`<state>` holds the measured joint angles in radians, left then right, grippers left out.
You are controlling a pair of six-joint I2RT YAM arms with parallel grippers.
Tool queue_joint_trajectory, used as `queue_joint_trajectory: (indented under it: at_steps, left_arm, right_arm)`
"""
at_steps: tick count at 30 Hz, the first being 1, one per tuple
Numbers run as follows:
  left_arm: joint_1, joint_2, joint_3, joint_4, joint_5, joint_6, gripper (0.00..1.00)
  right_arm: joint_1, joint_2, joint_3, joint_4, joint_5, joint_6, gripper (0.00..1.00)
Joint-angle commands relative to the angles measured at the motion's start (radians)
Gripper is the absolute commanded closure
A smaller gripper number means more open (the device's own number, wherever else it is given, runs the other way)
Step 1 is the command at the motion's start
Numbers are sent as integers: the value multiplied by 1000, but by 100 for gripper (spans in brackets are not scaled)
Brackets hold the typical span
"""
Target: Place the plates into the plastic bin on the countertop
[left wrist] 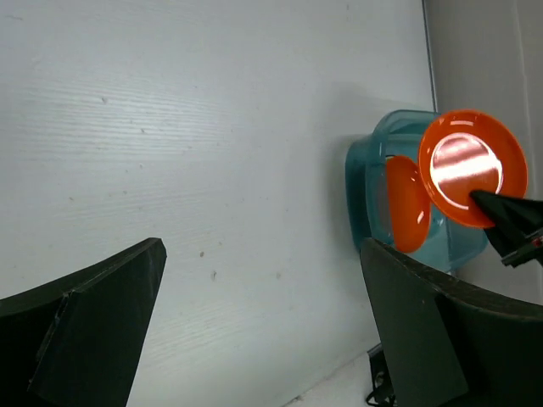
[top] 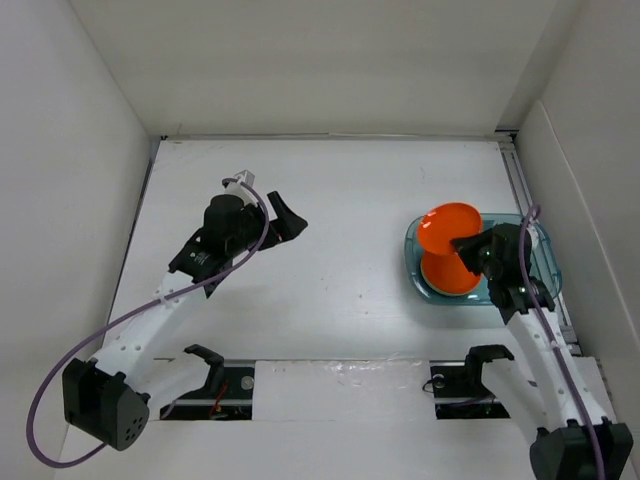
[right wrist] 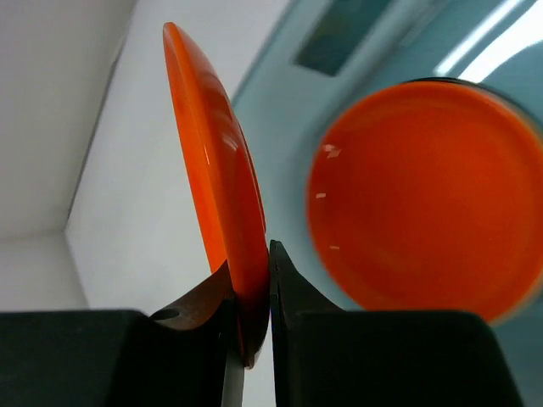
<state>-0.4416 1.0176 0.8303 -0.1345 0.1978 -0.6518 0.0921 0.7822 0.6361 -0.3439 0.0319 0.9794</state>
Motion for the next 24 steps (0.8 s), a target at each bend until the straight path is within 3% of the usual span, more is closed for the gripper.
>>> queue_joint_trajectory:
  at_steps: [1, 9, 12, 13, 14, 17, 20, 23, 24]
  left_arm:
    - [1, -19, 47, -69, -80, 56, 0]
    - [1, 15, 27, -48, -15, 57, 0]
    - [1, 15, 27, -39, -6, 57, 0]
    - [1, 15, 27, -39, -6, 57, 0]
    - [1, 15, 27, -39, -6, 57, 0]
    - [1, 15, 27, -39, -6, 57, 0]
    - [1, 6, 27, -48, 3, 66, 0]
    - [1, -19, 27, -77, 3, 66, 0]
    - [1, -19, 36, -77, -9, 66, 0]
  right_arm:
    - [-93, -124, -48, -207, 157, 77, 100]
    - [-115, -291, -121, -313, 134, 91, 100]
    - [-115, -302, -131, -313, 96, 91, 95]
    - [-115, -288, -131, -304, 95, 91, 83]
    - [-115, -288, -141, -291, 71, 79, 80]
    - [-115, -267, -141, -271, 24, 56, 57]
    - [-115, -267, -119, -271, 2, 47, 29]
    - [-115, -305, -66, -331, -21, 47, 20]
    - [-115, -316, -44, -345, -53, 38, 8]
